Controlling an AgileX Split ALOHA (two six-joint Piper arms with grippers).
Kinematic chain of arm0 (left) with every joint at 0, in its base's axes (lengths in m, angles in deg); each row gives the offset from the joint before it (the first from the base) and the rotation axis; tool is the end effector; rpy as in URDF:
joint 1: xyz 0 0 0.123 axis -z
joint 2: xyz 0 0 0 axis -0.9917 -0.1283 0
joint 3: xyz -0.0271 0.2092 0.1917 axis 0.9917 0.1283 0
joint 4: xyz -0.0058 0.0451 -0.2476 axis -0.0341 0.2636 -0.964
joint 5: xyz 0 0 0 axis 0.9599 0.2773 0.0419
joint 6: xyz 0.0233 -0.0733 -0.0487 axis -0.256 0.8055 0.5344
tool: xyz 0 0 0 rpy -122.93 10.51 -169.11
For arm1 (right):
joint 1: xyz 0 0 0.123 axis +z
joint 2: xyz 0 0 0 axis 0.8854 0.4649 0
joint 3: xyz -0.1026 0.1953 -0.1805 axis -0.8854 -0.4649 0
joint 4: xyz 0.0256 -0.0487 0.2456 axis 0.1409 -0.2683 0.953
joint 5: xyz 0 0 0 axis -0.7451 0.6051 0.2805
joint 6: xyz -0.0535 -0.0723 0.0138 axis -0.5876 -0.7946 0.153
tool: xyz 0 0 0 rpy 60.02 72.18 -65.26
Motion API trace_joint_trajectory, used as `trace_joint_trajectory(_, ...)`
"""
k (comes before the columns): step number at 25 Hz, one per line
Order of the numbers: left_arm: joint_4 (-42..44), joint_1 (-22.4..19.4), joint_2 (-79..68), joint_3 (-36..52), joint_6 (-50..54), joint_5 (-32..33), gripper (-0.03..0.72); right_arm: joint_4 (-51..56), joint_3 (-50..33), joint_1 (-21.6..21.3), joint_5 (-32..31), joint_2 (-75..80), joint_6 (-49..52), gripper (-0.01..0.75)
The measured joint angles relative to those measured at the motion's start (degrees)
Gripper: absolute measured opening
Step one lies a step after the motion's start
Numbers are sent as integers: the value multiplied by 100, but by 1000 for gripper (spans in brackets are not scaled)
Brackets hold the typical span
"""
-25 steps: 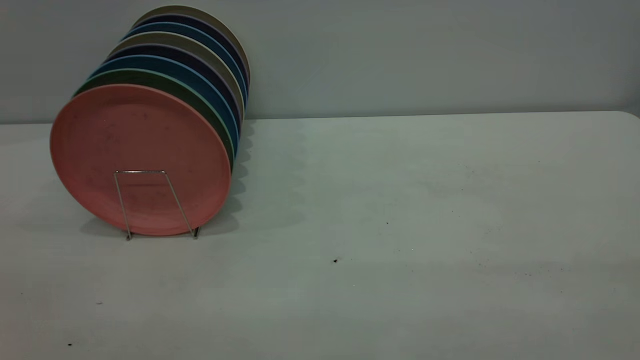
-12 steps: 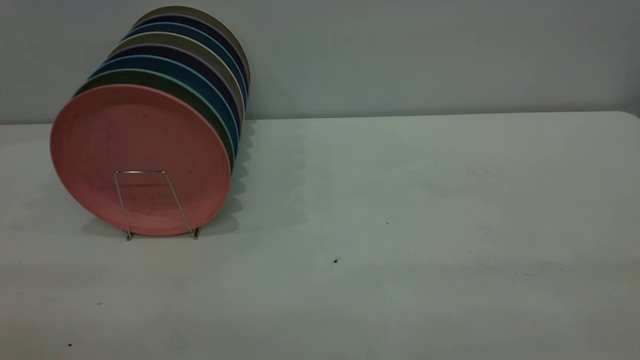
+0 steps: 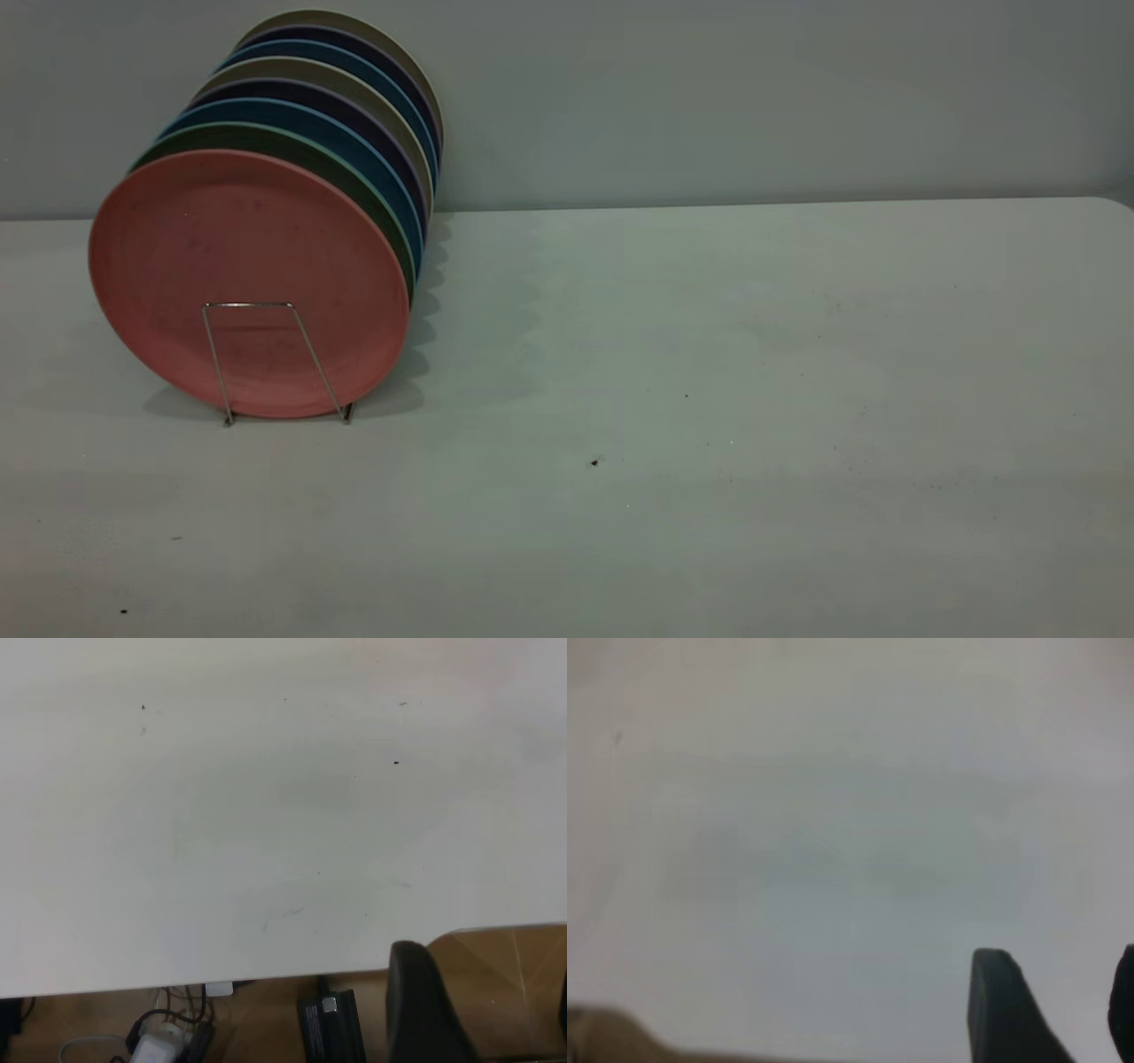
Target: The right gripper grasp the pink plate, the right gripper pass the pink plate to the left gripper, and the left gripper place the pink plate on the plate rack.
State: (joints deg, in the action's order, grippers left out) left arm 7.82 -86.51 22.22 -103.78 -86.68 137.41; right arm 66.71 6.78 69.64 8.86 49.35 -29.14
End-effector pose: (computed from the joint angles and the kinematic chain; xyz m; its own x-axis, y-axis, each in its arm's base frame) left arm 0.0248 -0.0001 0.2663 -0.6940 0.0536 -0.7179 0.0162 0.9981 0.0589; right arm 0.0004 -0.0015 0.2638 -0.5777 -0.0311 -0.8156 -0.0895 0.9957 0.0255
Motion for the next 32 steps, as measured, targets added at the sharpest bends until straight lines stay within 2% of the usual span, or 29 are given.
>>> trace_joint_trajectory(3, 0, 0, 0, 0, 0, 0, 419, 0, 0, -438, -6, -318, 0, 311)
trace_joint_trajectory(6, 0, 0, 12, 0, 0, 0, 419, 0, 0, -637, -13, -325, 0, 311)
trace_joint_trajectory(10, 0, 0, 182, 0, 0, -6, 419, 0, 0, -662, -13, -334, 0, 311)
trace_joint_trajectory(17, 0, 0, 1309, 0, 0, 26, 419, 5, 0, -667, -13, -336, 0, 311)
trace_joint_trajectory(32, -1, -49, 1353, 0, 7, 27, 420, 5, 0, -673, -13, -336, 0, 311)
